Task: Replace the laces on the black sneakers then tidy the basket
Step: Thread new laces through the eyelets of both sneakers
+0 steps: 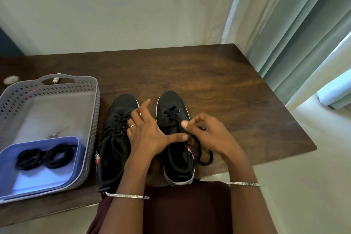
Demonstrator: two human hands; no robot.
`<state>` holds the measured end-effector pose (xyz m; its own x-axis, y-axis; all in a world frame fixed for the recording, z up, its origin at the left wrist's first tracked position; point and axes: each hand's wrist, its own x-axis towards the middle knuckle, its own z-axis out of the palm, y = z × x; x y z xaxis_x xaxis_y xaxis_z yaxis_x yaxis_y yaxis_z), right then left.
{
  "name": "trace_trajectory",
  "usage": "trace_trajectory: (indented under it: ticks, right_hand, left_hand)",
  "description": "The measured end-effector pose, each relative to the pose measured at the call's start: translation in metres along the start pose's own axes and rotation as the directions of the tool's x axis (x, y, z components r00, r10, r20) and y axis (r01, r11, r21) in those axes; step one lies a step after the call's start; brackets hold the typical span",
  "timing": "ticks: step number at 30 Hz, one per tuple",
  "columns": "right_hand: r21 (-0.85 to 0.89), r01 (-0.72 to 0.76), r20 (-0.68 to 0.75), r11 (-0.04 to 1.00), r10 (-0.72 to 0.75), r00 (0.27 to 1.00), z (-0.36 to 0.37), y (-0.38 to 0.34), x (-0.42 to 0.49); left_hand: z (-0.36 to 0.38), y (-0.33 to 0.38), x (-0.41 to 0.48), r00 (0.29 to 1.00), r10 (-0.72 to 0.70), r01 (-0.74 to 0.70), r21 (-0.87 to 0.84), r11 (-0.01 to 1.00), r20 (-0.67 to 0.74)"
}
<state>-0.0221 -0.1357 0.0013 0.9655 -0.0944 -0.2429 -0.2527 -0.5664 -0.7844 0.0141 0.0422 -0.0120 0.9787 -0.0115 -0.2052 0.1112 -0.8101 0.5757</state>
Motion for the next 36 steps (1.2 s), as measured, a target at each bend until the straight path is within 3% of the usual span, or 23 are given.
trace_trajectory:
  ticks: [2,5,9,15,16,17,19,21,22,25,29,32,36]
  right_hand:
    - [-0.08,0.065,0.084,0.995,-0.059,0.995,0.005,0.003,0.001]
    - [0.251,0.185,0.034,0.95,-0.2,0.979,0.002,-0.003,-0.001]
    - [0.67,0.302,-0.111,0.678,-0.31,0.944,-0.008,-0.011,-0.006]
    - [0.957,0.196,-0.135,0.216,-0.267,0.954,-0.022,-0.017,-0.016]
    - [0.967,0.174,-0.131,0.187,-0.221,0.966,-0.023,-0.018,-0.017]
    - [0.958,0.167,-0.132,0.235,-0.158,0.979,-0.023,-0.018,-0.016]
    - [0.811,0.155,-0.16,0.564,-0.04,0.986,-0.017,-0.014,-0.011]
    - [0.441,0.107,-0.194,0.891,-0.022,0.981,-0.007,-0.01,-0.004]
    - [0.246,0.083,-0.175,0.966,-0.04,0.984,-0.002,-0.008,-0.002]
    - [-0.108,0.109,-0.012,0.988,-0.111,0.994,0.008,-0.007,0.003]
    - [-0.215,0.124,0.008,0.969,-0.125,0.992,0.006,-0.005,0.005]
    - [0.038,0.115,0.01,0.993,-0.115,0.993,0.009,-0.003,0.003]
    - [0.514,0.09,0.015,0.853,-0.114,0.993,-0.003,-0.01,-0.006]
  left_hand:
    - [0.0,0.0,0.0,1.0,0.0,0.0,-0.001,1.0,-0.001]
    - [-0.001,0.0,-0.001,1.0,-0.003,0.003,0.003,1.0,0.001]
    - [-0.002,0.002,-0.001,1.0,-0.022,0.022,-0.006,1.0,0.012]
    - [-0.002,0.001,0.0,0.999,-0.035,0.035,-0.008,0.999,0.026]
    - [-0.003,0.001,0.0,0.999,-0.031,0.031,-0.012,0.999,0.029]
    - [-0.003,0.001,0.0,0.999,-0.027,0.027,-0.017,0.999,0.034]
    - [-0.003,0.001,0.0,0.999,-0.016,0.017,-0.021,1.0,0.044]
    - [-0.003,0.001,0.0,0.999,-0.011,0.011,-0.017,1.0,0.043]
    - [-0.003,0.001,0.0,0.999,-0.006,0.007,-0.019,1.0,0.042]
    - [-0.004,0.001,0.0,0.997,0.048,-0.046,-0.024,0.999,0.062]
    - [-0.006,-0.002,0.0,0.977,0.141,-0.141,-0.01,0.99,0.163]
    - [-0.007,-0.002,0.001,0.971,0.139,-0.14,-0.009,0.99,0.194]
    - [-0.009,-0.001,0.003,0.971,0.11,-0.11,-0.012,0.994,0.215]
